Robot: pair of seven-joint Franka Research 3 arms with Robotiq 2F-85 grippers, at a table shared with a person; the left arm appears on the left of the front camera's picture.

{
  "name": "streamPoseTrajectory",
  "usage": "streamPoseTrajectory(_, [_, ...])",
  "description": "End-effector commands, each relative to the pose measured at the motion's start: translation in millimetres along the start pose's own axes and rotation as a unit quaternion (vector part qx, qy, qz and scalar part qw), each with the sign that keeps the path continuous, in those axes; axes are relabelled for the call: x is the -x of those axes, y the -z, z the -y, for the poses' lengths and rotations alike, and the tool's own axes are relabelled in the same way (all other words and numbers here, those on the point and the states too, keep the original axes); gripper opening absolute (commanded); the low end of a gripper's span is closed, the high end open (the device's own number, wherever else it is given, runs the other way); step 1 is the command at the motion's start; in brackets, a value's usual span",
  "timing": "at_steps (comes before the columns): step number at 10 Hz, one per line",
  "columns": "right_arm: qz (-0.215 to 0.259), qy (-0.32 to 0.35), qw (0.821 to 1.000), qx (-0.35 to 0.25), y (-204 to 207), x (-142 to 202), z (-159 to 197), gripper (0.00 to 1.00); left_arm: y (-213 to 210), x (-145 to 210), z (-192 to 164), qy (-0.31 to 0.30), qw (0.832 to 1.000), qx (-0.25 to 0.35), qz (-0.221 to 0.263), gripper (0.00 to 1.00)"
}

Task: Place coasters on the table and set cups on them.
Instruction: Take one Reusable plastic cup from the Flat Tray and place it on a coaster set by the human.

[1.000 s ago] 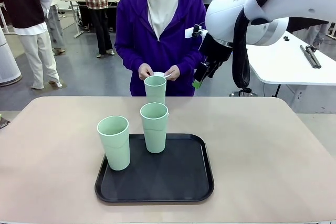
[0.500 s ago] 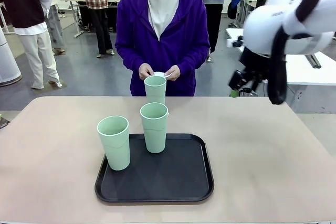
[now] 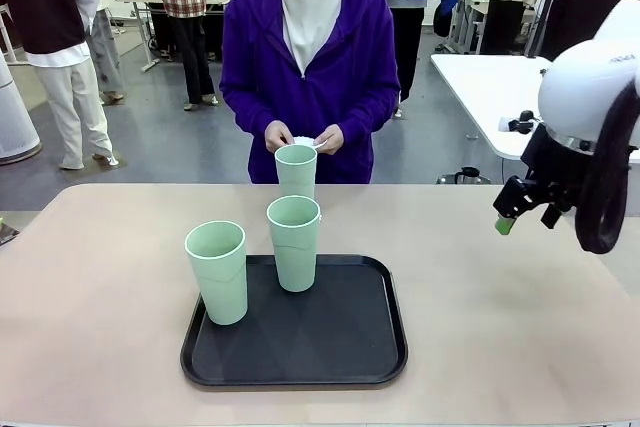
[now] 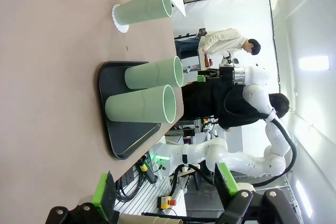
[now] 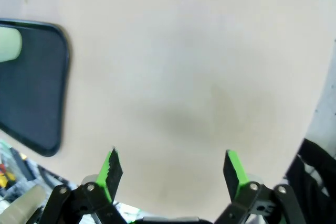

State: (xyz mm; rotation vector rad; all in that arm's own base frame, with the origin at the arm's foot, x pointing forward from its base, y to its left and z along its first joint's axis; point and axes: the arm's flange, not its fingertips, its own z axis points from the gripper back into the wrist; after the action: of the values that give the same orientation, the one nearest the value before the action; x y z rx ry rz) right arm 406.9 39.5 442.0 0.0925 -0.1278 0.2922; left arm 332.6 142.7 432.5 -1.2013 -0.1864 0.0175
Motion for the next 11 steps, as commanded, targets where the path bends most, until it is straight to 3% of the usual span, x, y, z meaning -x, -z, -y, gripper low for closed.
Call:
streamPoseTrajectory(1, [-0.002,-0.009,1.0,0.003,-1.0,-19.9,-2.9,1.0,-2.3,1.0,0.6,0.008,1.0,0.005,0.0,1.0])
streamPoseTrajectory(3, [0.001,-0.003,1.0,0.001,-1.2,-4.8,-1.0,1.0,-2.3,1.0,0.6,0.008,1.0,0.005,0.0,1.0])
streamPoseTrajectory(6, [-0.004,0.028,0.978,-0.208,-28.5,-2.7,60.3,1.0,-2.3,1.0,0.6,0.008,1.0,0.005,0.0,1.0])
streamPoseTrajectory(9, [-0.015,0.013,0.969,-0.246,-36.7,-4.4,70.1,1.0,-2.3,1.0,0.6,0.008,1.0,0.005,0.0,1.0])
streamPoseTrajectory(11, [-0.022,0.008,0.954,-0.3,-37.6,-7.1,87.3,1.0,-2.3,1.0,0.6,0.008,1.0,0.005,0.0,1.0])
